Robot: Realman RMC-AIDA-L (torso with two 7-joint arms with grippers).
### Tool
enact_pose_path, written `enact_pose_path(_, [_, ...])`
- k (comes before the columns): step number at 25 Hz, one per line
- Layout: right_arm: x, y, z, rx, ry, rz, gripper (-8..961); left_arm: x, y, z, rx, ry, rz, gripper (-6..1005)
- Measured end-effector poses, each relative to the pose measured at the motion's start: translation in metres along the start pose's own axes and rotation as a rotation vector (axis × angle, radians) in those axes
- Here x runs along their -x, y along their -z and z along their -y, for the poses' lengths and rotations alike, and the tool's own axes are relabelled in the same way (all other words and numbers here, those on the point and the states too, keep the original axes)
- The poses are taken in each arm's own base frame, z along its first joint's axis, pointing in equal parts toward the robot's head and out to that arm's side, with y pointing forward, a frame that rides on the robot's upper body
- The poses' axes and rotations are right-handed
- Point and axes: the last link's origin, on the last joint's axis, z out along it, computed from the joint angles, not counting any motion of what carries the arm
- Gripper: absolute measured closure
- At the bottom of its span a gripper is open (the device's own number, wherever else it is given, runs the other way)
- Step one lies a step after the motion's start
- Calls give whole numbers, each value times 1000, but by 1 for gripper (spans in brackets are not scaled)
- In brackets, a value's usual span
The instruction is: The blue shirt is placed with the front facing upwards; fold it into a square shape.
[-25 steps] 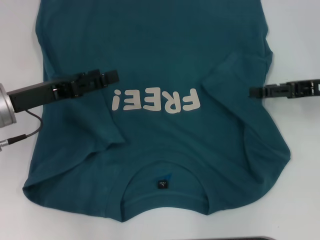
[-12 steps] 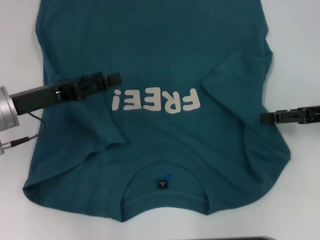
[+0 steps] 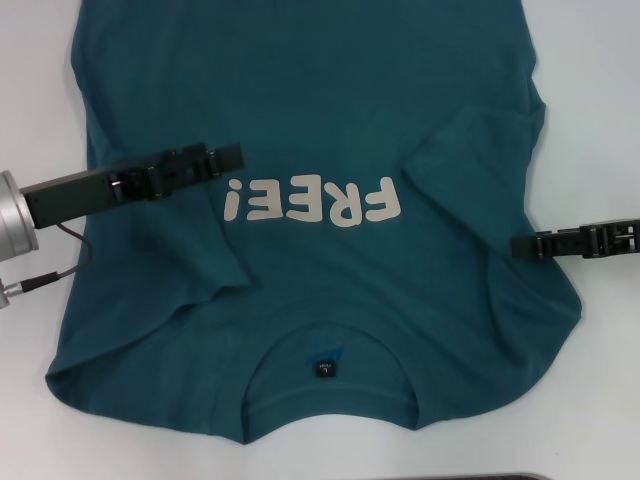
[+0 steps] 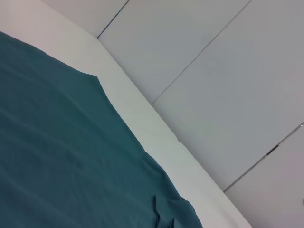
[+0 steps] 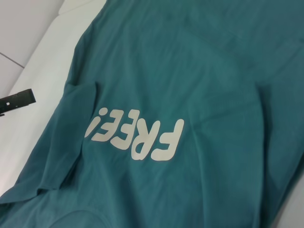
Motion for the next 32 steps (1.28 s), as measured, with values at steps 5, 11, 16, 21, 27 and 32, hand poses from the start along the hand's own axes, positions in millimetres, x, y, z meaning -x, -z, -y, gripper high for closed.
enact_pose_path(5, [-2, 4, 2, -4, -5, 7, 246, 0, 0, 0, 1, -3, 0, 95])
enact_pose_path(11, [-2, 6, 2, -6, -3, 7, 520, 0, -1, 0, 2, -2, 1, 96])
enact_pose_path(16, [-2, 6, 2, -8, -2, 7, 805, 0, -1, -1, 5, -1, 1, 96])
enact_pose_path(21, [-3, 7, 3, -10, -5, 5, 938, 0, -1, -1, 7, -2, 1, 96])
enact_pose_path(27, [-3, 7, -6, 51, 42, -10, 943, 0, -1, -1, 7, -2, 1, 96])
enact_pose_path(32, [4, 2, -23, 129, 115, -39, 939, 0, -1, -1, 7, -3, 1, 96])
